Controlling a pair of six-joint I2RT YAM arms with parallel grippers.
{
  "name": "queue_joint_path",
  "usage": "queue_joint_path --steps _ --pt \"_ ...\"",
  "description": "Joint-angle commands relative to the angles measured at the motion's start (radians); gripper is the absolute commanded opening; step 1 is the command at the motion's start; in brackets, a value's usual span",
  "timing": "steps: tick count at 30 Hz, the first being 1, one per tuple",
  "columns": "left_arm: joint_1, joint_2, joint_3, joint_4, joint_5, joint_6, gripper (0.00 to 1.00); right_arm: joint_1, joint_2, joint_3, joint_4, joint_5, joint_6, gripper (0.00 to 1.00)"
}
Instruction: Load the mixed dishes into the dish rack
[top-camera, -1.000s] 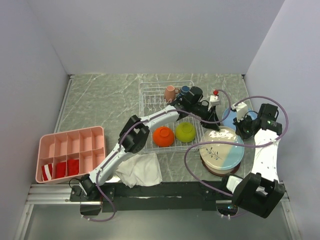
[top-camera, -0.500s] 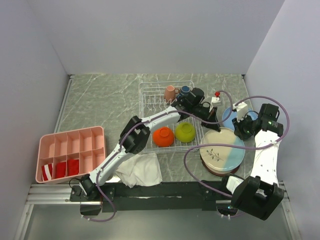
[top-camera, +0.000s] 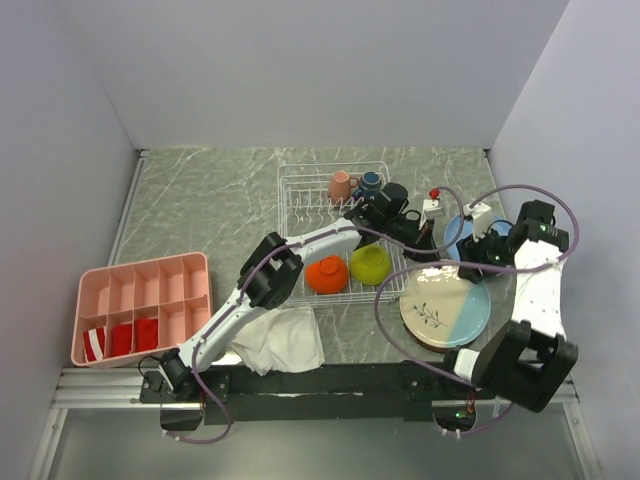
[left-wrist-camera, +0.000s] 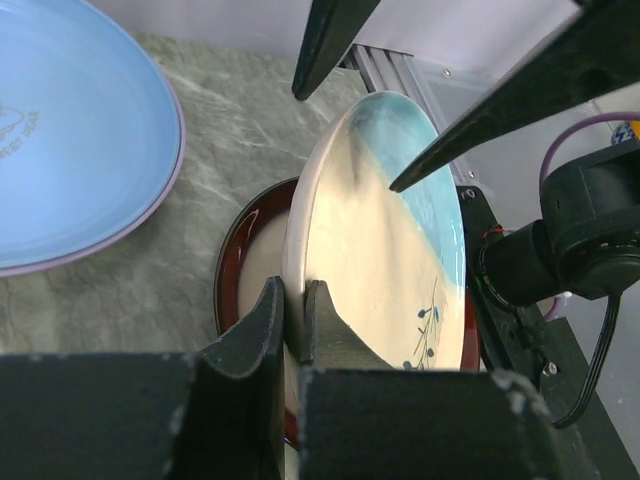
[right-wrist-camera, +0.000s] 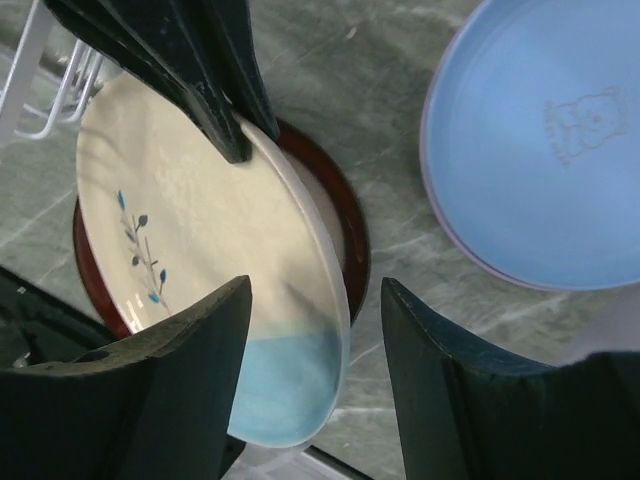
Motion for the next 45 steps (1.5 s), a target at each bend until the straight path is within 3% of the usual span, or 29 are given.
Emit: queue_joint_path --steps 1,8,12,16,17,19,20,22,27,31,34,38,42,45 --pt "-0.004 -0.11 -0.035 0.163 -0.02 0.005 0.01 -0.019 0.112 0.073 -0.107 -0.029 -0.05 0.62" --pt "0.001 -0.098 -0.007 0.221 -0.032 -0.054 0.01 -0.041 0.203 0.084 -0.178 -0.047 -0.125 0.58" --pt "0.001 -0.099 -0.01 0.216 -0.035 -0.049 0.01 -0.042 0.234 0.124 -0.204 -0.061 -0.13 0.34" --pt "0.003 -0.103 -0.015 0.188 -0.072 -0.017 0.02 -0.044 0.246 0.202 -0.237 -0.058 -0.113 0.21" --pt "0.003 -0.101 -0.015 0.185 -0.084 -0.014 0.08 -0.044 0.242 0.236 -0.247 -0.055 -0.115 0.17" --pt "0.01 -0.103 -0.013 0.207 -0.118 -0.035 0.3 -0.044 0.235 0.285 -0.268 -0.04 -0.107 0.09" --pt "0.016 -0.106 -0.009 0.222 -0.124 -0.047 0.32 -0.044 0.229 0.303 -0.276 -0.035 -0.104 0.01" --pt "0.035 -0.121 0.003 0.251 -0.167 -0.078 0.42 -0.044 0.228 0.369 -0.293 -0.02 -0.06 0.0" --pt "0.079 -0.214 -0.007 0.251 -0.299 -0.063 0.51 -0.03 0.209 0.511 -0.359 -0.03 0.054 0.0" --pt "0.125 -0.308 -0.104 0.241 -0.43 -0.063 0.56 0.032 0.171 0.583 -0.357 -0.029 0.12 0.0" --pt "0.15 -0.398 -0.189 0.218 -0.617 -0.048 0.61 0.111 0.139 0.616 -0.328 -0.021 0.204 0.0" --pt "0.18 -0.516 -0.259 0.129 -0.873 -0.02 0.63 0.247 0.064 0.646 -0.189 0.083 0.408 0.0" --pt "0.211 -0.692 -0.346 0.049 -1.036 0.035 0.67 0.371 0.015 0.687 0.044 0.242 0.577 0.0" --pt "0.237 -0.806 -0.443 -0.015 -1.159 0.044 0.72 0.433 0.034 0.753 0.123 0.304 0.674 0.0"
